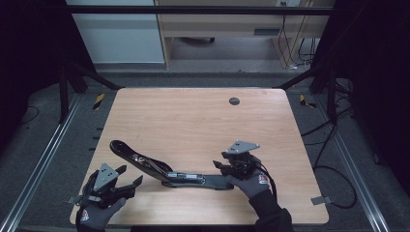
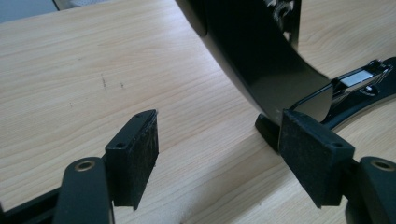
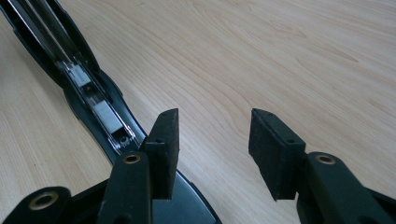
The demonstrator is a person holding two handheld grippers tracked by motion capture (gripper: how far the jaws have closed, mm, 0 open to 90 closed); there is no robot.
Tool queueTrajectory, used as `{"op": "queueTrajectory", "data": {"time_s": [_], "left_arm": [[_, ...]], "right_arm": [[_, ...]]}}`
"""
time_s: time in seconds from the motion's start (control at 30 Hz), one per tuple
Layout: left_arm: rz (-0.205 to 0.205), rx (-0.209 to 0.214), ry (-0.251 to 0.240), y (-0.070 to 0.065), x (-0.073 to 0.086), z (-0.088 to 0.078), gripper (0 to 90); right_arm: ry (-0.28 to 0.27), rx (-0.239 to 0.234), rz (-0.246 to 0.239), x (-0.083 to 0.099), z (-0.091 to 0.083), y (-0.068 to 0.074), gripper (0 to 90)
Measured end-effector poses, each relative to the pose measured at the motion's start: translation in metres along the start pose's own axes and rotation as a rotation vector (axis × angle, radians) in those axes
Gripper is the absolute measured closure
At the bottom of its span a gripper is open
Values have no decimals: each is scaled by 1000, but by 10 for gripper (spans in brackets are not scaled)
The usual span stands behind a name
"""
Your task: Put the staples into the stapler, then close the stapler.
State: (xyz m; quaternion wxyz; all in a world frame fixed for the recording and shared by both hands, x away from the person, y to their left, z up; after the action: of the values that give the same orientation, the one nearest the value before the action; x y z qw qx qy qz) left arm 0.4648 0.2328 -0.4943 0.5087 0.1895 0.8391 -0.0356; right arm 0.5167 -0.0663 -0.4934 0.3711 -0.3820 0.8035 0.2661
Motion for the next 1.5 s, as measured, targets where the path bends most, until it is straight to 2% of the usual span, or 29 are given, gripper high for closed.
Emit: {"op": "queueTrajectory", "data": {"time_s": [0.17,0.43,0.67,0.93,1.33,1.5], "left_arm": [[-10,0,-16,-1,-6,-3,280],[-24,2,-37,-1,-14,-6,273],[-33,4,-46,-1,-21,-9,272],[-34,-1,-59,-2,-29,-13,271],[-43,-12,-67,3,-42,-14,274],[-50,-17,-85,7,-51,-15,278]], "right_arm": [[-8,37,14,13,-9,-6,546],[1,38,42,31,-16,-5,545],[19,44,42,47,-23,-3,554],[16,30,62,61,-30,2,551],[30,29,88,71,-31,8,560],[35,26,74,72,-29,9,577]]}}
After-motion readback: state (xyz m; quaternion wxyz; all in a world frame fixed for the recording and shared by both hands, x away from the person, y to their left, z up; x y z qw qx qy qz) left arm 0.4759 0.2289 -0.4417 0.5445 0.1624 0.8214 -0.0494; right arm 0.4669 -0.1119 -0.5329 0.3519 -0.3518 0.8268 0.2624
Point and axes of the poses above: each handheld gripper's, and its own axes: z roughly forward along the jaws, x roughly out of its underside, y roughly to its left, the point moved 10 cm from there along z, roughly forward along the jaws, and after that the axes turned 12 degrees about -x, right-handed, at the moved point
